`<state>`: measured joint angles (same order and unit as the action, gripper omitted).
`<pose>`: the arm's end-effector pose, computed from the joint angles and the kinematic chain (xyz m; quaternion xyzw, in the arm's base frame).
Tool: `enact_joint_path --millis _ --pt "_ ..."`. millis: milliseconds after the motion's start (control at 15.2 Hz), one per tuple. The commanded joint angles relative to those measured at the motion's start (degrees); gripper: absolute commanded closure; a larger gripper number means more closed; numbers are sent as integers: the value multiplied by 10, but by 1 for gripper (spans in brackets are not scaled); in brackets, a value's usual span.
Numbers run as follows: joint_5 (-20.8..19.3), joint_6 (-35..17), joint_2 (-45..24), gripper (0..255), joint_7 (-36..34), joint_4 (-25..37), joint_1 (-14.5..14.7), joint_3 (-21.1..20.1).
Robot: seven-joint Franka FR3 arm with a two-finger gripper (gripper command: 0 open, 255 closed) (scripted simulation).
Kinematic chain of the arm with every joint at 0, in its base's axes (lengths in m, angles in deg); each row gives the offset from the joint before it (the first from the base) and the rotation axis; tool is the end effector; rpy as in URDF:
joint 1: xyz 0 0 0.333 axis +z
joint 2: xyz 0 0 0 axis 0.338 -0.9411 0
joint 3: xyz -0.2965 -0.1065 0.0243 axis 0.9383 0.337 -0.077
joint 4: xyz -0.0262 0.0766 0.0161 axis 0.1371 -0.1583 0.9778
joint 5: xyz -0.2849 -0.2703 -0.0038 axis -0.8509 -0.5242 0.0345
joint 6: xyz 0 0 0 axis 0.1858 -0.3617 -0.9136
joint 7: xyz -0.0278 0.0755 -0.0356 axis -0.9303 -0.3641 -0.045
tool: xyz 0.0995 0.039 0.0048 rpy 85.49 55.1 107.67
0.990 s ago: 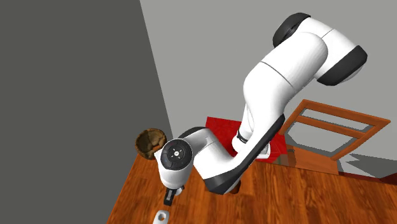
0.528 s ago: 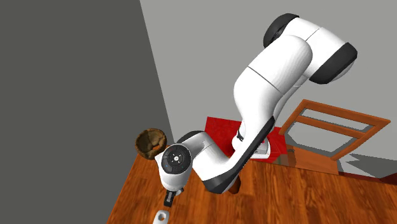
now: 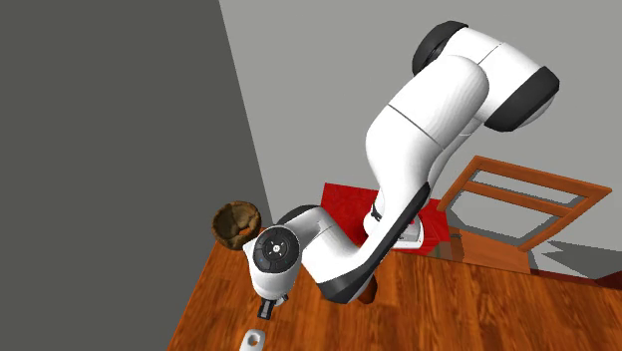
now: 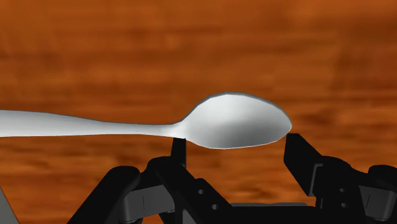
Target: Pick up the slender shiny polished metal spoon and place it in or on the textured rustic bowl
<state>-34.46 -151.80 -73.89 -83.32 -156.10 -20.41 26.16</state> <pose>0.2875 0.3592 0.3322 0.9967 -0.0121 0.0777 0.0189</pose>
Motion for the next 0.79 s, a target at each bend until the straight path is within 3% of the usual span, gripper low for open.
enact_joint_path --millis 0,396,726 --pt "0 0 0 255 0 0 0 0" --pt "0 0 0 255 0 0 0 0" --pt "36 44 37 255 32 15 21 24"
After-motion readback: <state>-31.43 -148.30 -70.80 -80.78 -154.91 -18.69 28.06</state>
